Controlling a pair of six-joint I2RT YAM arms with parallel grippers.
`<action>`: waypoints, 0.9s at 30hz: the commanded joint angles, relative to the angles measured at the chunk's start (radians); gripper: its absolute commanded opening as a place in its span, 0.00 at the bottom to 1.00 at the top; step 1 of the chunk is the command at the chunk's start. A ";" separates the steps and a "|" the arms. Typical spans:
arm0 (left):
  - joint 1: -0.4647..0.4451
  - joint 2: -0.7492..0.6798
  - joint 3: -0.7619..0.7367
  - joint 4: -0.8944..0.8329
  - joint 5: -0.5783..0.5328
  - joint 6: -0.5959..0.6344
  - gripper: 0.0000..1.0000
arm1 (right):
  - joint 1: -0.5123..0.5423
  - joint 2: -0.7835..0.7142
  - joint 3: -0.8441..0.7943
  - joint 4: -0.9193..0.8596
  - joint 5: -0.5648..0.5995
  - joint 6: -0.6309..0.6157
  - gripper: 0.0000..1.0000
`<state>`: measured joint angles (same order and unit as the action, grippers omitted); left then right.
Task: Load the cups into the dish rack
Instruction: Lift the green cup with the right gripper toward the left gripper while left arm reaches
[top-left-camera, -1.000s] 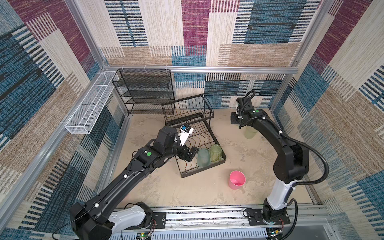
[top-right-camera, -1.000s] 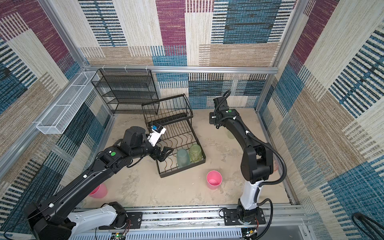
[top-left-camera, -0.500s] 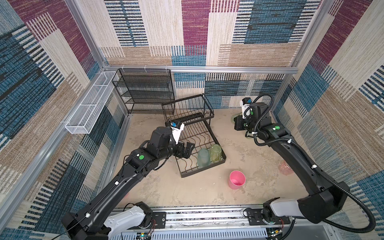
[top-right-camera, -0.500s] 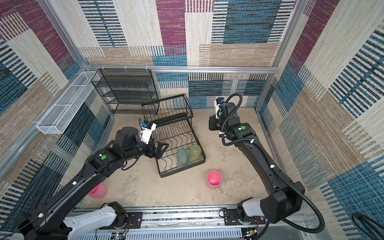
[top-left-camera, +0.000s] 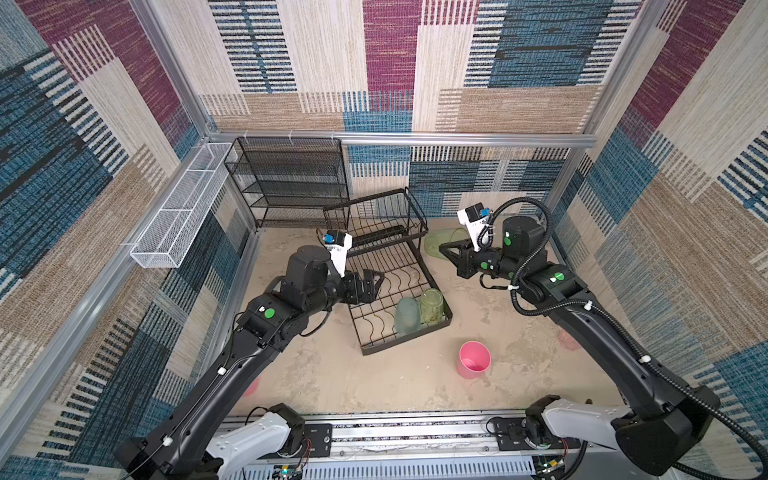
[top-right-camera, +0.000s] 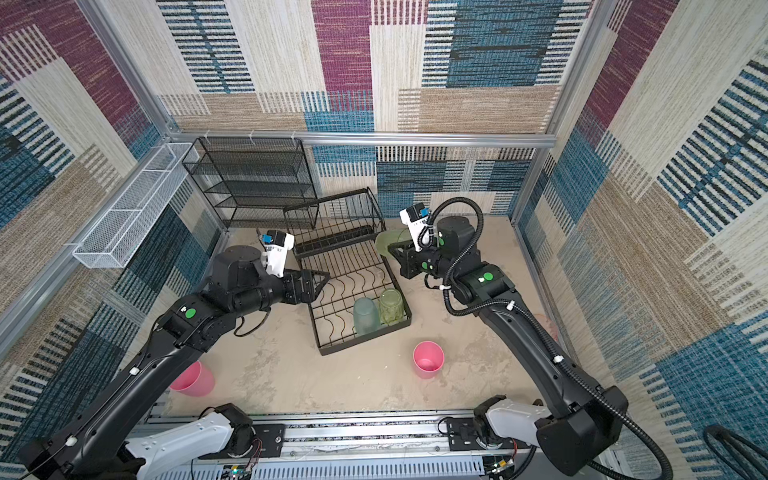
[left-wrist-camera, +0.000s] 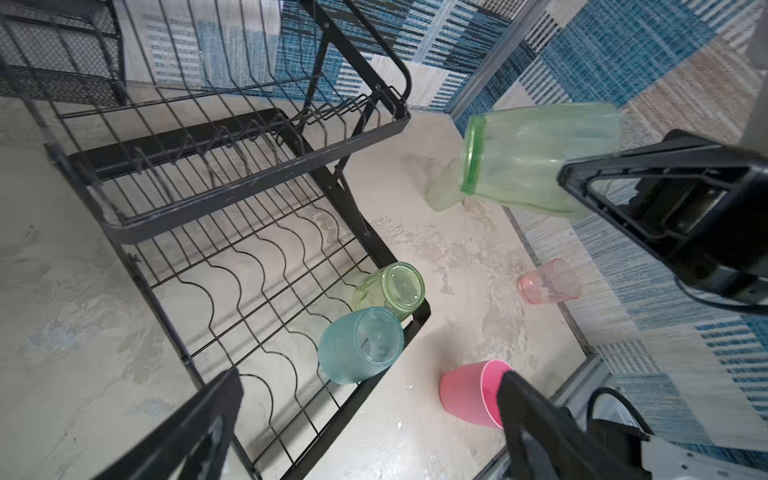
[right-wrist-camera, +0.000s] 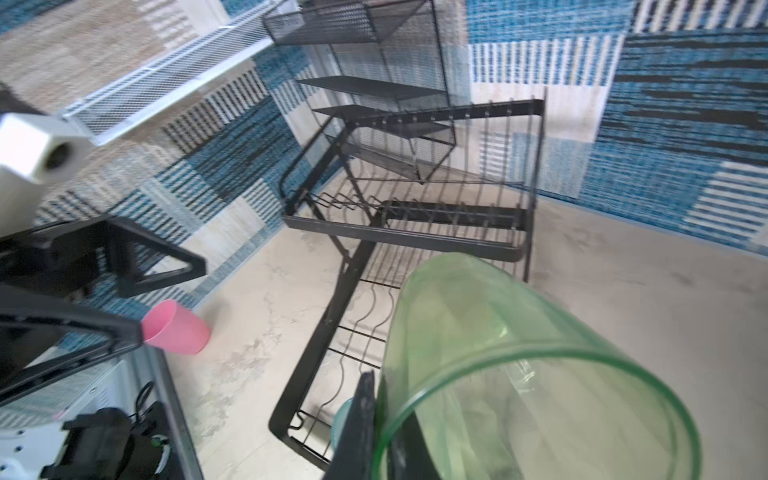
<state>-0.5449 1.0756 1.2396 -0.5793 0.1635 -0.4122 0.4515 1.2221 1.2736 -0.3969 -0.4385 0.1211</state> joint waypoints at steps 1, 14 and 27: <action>0.049 0.035 0.025 0.096 0.198 0.087 0.99 | 0.000 -0.007 -0.002 0.144 -0.167 -0.028 0.00; 0.198 0.394 0.413 0.230 0.776 0.258 0.98 | -0.171 0.096 0.197 0.219 -0.446 0.034 0.00; 0.235 0.507 0.457 0.431 0.936 0.206 0.98 | -0.196 0.199 0.240 0.367 -0.671 0.087 0.00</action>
<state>-0.3088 1.5677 1.6978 -0.2825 1.0279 -0.1516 0.2554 1.4059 1.5009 -0.1135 -1.0351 0.1825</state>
